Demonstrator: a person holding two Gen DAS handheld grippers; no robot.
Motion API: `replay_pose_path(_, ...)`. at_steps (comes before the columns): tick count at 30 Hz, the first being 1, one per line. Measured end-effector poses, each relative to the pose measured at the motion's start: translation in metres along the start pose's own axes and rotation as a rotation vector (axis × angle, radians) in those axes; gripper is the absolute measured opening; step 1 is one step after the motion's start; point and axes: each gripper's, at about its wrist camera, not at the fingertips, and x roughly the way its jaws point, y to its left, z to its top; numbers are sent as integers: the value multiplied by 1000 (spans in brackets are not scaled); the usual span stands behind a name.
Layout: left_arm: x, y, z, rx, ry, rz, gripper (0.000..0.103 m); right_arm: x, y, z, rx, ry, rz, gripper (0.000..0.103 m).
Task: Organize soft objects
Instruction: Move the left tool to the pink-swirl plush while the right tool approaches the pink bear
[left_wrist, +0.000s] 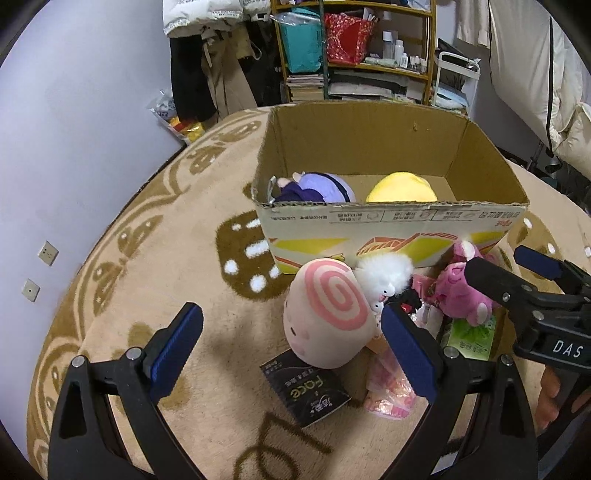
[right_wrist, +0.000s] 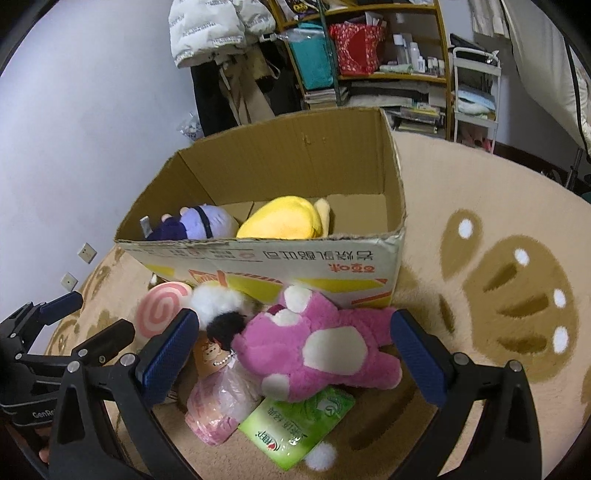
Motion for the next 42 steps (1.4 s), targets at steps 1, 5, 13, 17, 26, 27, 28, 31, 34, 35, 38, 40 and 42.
replay_pose_path(1,3,-1,0,1,3,-1,96,2,-1,0,1,4,-1,103)
replay_pose_path(5,13,-4,1,7,20,-8,96,13,-4,0,12,28,-12,103)
replay_pose_path(13,26,-9,1,22,50,-20,96,28,-11,-4,45,75,-13,103)
replay_pose_path(17,34,-12,0,29,70,-21,96,33,-12,-4,49,94,-13,103)
replay_pose_path(26,50,-16,-4,43,112,-8,96,43,-9,-5,24,113,-26,103)
replay_pose_path(27,52,-16,-4,46,115,-1,96,43,-9,-6,21,114,-28,103)
replay_pose_path(28,54,-17,-5,48,119,1,96,44,-8,-6,18,117,-29,103)
replay_pose_path(31,57,-16,-6,42,128,2,96,47,-7,-7,15,129,-32,103)
replay_pose_path(34,60,-14,-6,20,137,-11,94,50,-7,-10,15,141,-35,103)
replay_pose_path(35,60,-13,-7,12,137,-14,89,50,-7,-10,15,142,-35,103)
replay_pose_path(38,61,-10,-7,-5,140,-31,84,49,-8,-12,12,144,-36,103)
replay_pose_path(40,61,-9,-8,-6,143,-40,81,46,-6,-15,4,143,-36,99)
replay_pose_path(42,61,-8,-8,1,146,-51,76,43,-5,-16,-9,143,-37,96)
